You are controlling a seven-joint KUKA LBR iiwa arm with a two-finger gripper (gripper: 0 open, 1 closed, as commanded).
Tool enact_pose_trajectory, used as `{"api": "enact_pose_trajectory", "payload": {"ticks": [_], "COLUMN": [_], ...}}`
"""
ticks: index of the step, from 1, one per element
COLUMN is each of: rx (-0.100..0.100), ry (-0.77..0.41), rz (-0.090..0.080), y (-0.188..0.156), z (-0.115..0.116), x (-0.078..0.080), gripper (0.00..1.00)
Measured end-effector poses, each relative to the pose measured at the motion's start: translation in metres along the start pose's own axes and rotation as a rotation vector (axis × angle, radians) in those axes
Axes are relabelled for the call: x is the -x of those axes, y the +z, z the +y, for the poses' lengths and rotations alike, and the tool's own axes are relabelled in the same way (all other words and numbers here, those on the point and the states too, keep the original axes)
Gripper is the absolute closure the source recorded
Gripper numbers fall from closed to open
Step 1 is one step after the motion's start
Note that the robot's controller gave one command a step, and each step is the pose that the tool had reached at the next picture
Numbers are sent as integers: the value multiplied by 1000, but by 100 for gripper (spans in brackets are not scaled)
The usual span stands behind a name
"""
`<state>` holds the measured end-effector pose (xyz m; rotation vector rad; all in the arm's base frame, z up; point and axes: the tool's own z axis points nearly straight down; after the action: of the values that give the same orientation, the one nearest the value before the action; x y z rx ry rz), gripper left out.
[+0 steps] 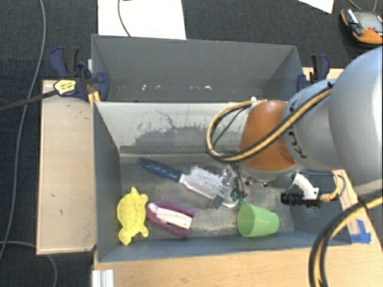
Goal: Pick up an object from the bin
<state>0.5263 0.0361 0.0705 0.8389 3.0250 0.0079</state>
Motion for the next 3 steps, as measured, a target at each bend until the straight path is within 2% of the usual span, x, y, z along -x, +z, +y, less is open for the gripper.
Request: {"api": "enact_pose_trajectory", "payload": {"ticks": [2,3], "rx": [0,0], "ry": [1,0], "rz": [1,2], "y": [-10,-34], "z": [0,0], "x": [-1,-1], "gripper": [100,100]}}
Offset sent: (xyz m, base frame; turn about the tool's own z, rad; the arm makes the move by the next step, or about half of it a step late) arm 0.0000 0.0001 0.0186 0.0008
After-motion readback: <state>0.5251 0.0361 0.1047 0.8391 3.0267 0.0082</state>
